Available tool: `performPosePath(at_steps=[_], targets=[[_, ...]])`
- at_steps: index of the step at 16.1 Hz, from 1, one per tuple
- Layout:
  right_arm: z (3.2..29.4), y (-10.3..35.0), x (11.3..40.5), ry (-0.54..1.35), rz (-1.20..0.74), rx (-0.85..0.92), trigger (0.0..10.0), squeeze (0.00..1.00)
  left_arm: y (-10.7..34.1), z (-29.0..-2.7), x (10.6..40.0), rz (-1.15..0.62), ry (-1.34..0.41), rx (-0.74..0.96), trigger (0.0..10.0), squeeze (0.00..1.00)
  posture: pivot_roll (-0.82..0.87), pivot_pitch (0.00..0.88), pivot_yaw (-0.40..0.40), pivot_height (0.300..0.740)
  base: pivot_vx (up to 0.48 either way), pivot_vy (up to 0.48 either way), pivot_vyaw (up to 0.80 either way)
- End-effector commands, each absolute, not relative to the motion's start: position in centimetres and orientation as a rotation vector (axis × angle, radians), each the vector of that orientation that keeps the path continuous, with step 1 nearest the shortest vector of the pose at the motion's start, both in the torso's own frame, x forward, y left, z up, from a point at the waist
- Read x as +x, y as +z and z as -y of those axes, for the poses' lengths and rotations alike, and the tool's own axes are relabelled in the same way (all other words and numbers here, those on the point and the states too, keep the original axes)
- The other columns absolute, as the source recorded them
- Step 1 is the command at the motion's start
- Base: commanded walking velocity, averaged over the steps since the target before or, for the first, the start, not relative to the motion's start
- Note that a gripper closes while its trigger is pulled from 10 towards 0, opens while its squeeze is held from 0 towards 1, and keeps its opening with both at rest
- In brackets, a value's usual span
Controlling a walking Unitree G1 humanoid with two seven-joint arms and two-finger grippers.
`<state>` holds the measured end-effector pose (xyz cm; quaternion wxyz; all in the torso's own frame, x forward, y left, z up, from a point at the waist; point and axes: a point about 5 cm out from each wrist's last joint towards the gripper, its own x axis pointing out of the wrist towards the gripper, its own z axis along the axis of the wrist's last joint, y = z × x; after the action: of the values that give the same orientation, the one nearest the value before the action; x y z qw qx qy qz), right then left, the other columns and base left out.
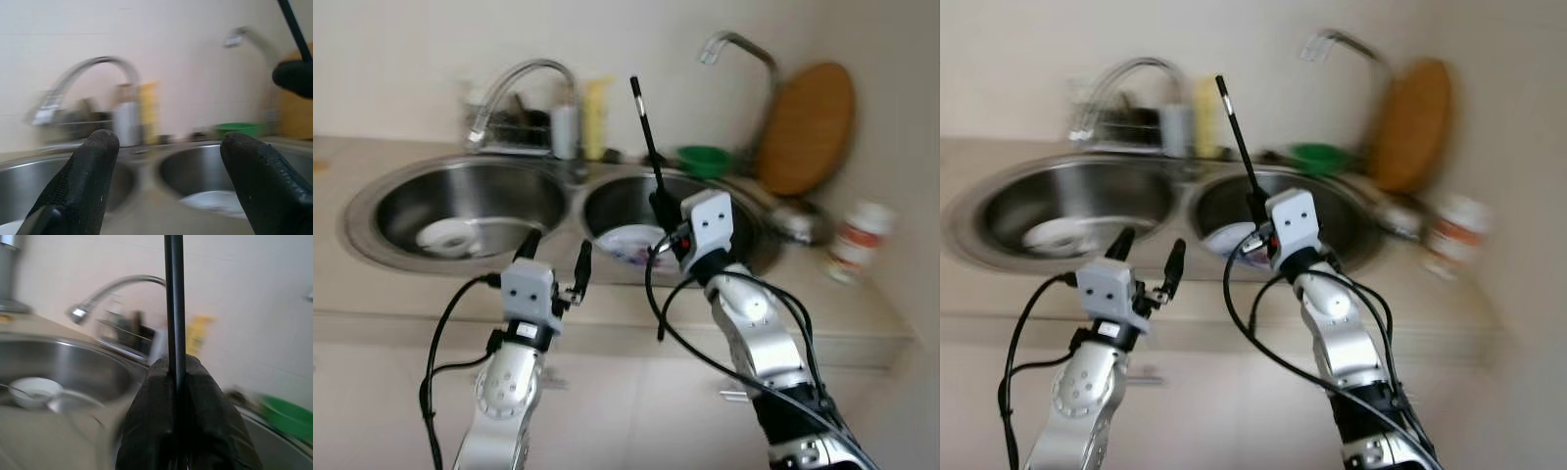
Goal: Kitchen organization
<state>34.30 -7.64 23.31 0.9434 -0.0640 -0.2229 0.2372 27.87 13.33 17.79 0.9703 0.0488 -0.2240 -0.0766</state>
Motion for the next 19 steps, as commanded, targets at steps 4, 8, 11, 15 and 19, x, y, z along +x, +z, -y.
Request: performPosePath(at_steps=[4,8,11,15,19], targets=[[6.5,23.9,34.5,0.506,0.47,-0.114,0.0,0.0,17.8,-13.7,27.8,0.454,-0.143,0.114,10.0,0.0,0.07,0.0,-0.077,0.74,0.295,0.0,0.8],[7.0,23.9,35.2,0.456,0.448,-0.128,0.0,0.0,17.7,-13.5,27.9,0.442,-0.153,0.115,10.0,0.0,0.07,0.0,-0.076,0.74,0.0,0.0,0.0],[9.8,22.2,37.7,0.234,0.274,-0.168,5.8,0.0,17.5,-13.3,27.8,0.44,-0.166,0.123,10.0,0.0,0.08,0.0,-0.078,0.74,0.0,0.0,0.0],[12.2,20.3,38.7,0.088,0.165,-0.29,10.0,0.0,17.5,-13.2,27.8,0.439,-0.167,0.127,10.0,0.0,0.08,0.0,-0.079,0.74,0.0,0.0,0.0],[14.5,18.6,39.0,0.001,0.078,-0.289,10.0,0.0,17.3,-13.2,27.7,0.435,-0.172,0.13,10.0,0.0,0.08,0.0,-0.075,0.74,0.0,0.0,0.0]])
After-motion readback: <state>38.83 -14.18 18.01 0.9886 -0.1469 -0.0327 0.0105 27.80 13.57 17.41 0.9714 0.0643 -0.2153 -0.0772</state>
